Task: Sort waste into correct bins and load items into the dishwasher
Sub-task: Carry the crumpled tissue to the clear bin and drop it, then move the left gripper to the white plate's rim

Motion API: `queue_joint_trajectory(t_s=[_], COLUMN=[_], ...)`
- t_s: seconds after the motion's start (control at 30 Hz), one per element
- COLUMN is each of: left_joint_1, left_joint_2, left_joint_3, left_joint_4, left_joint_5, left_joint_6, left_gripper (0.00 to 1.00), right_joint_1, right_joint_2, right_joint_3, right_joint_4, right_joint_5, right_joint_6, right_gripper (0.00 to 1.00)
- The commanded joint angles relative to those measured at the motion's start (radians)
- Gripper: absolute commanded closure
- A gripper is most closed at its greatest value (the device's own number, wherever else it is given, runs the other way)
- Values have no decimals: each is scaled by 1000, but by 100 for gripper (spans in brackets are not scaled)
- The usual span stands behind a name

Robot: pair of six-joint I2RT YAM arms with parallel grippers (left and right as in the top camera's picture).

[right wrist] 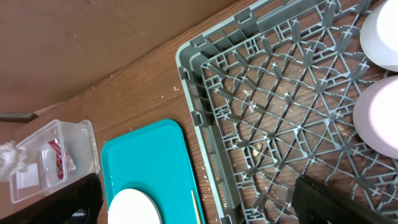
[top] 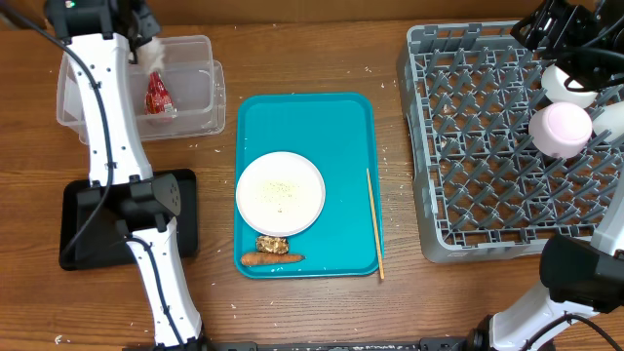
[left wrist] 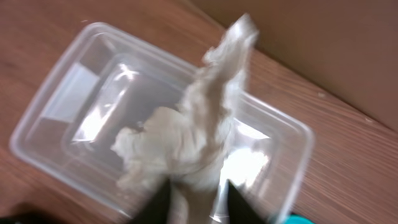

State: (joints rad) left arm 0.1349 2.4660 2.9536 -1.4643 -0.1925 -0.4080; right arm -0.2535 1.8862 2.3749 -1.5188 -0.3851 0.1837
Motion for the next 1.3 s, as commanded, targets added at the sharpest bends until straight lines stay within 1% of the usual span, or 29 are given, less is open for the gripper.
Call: queue_joint_trajectory(t_s=[0.0, 0.07, 0.13, 0.2, 0.23, 0.27, 0.43, 0.47, 0.5, 0.57, 0.67, 0.7, 0.87, 0.93, 1.07, 1.23, 1.27], left_joint_1=[19, 23, 22, 14, 6, -2, -80, -118, -141, -205, -307, -349, -468, -499, -524, -525, -529], left_joint_2=[-18, -18, -23, -32, -35, -42, -54, -51, -50, -50, -50, -50, -50, -55, -111, -251, -275], left_joint_3=[-47, -51, -50, -47, -43, -42, -43, -44, -45, -65, -95, -116, -201, -236, -331, -558, -604], left_joint_4=[-2, -20, -37, -50, -56, -64, -160, -200, -220, -225, -225, -225, -225, -226, -226, -225, -225], left_joint_5=[-39, -14, 24, 76, 109, 145, 326, 368, 378, 384, 375, 358, 337, 333, 313, 324, 323], left_joint_6=[11, 11, 12, 21, 39, 56, 149, 185, 203, 226, 224, 212, 190, 190, 126, 49, 28], left_gripper=[3, 3, 6, 15, 19, 20, 21, 21, 21, 19, 19, 18, 12, 11, 11, 8, 6], right_joint_1=[1, 1, 1, 1, 1, 1, 1, 1, 1, 1, 1, 1, 1, 1, 1, 1, 1], right_joint_2=[-10, -10, -10, -10, -10, -10, -10, -10, -10, -10, -10, -10, -10, -10, -10, -10, -10], right_joint_3=[14, 14, 14, 14, 14, 14, 14, 14, 14, 14, 14, 14, 14, 14, 14, 14, 14], right_joint_4=[3, 3, 3, 3, 3, 3, 3, 3, 3, 3, 3, 3, 3, 3, 3, 3, 3], right_joint_5=[3, 3, 3, 3, 3, 3, 3, 3, 3, 3, 3, 3, 3, 3, 3, 3, 3], right_joint_6=[3, 3, 3, 3, 3, 3, 3, 3, 3, 3, 3, 3, 3, 3, 3, 3, 3], right_gripper=[0, 0, 0, 0, 0, 0, 0, 0, 0, 0, 0, 0, 0, 0, 0, 0, 0])
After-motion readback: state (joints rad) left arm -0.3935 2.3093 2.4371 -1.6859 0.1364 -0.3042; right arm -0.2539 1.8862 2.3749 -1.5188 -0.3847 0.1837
